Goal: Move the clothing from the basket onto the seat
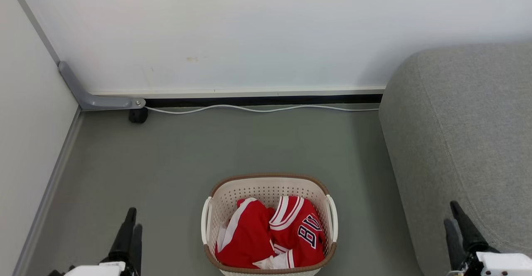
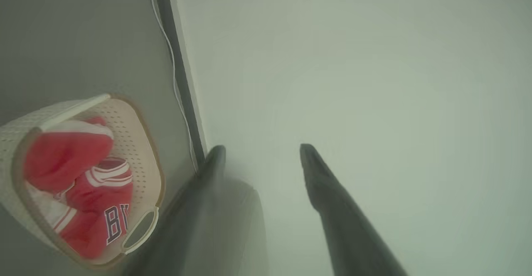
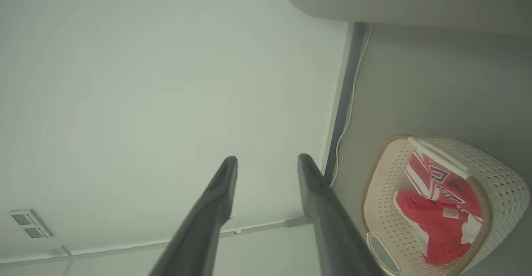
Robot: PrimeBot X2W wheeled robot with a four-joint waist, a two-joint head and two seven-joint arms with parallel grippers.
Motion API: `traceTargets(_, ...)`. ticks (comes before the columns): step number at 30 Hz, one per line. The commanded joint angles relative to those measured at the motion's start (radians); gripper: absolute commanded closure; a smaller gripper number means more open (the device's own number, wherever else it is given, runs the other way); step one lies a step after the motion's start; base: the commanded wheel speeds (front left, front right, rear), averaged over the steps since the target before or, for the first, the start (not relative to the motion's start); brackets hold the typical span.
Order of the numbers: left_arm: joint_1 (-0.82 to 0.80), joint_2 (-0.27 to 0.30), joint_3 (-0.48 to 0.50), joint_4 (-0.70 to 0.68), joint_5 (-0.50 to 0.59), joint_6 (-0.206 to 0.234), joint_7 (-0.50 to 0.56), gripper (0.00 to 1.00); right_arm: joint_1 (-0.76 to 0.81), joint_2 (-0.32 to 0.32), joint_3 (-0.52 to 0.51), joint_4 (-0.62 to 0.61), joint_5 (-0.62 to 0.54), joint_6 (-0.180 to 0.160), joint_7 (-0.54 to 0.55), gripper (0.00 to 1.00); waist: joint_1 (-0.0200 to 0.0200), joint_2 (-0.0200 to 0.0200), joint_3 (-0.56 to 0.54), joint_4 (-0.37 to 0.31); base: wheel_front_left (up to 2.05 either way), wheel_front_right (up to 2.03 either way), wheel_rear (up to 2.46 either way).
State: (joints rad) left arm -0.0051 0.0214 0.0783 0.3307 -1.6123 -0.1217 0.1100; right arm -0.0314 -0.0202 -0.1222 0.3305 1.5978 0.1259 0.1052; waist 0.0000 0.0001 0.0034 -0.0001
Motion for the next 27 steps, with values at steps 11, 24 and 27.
traceTargets(11, -0.044, 0.007, -0.021, 0.003, 0.009, -0.001, -0.033, 0.0, -0.041, -0.019, 0.009, -0.015, -0.011, 0.0, -0.003, 0.0, 0.0003, -0.0001, 0.0, -0.001, 0.0, 0.0, 0.0)
traceTargets(24, -0.081, 0.009, -0.036, 0.015, 0.096, -0.002, -0.071, 0.0, -0.082, -0.063, 0.071, -0.016, -0.053, 0.001, -0.052, 0.0, 0.0001, -0.0001, 0.002, -0.003, 0.0, 0.0, 0.0)
traceTargets(27, -0.087, 0.01, -0.04, 0.013, 0.129, -0.002, -0.08, 0.0, -0.093, -0.079, 0.097, -0.014, -0.069, 0.001, -0.069, 0.0, 0.0001, -0.0001, 0.002, -0.003, 0.0, 0.0, 0.0)
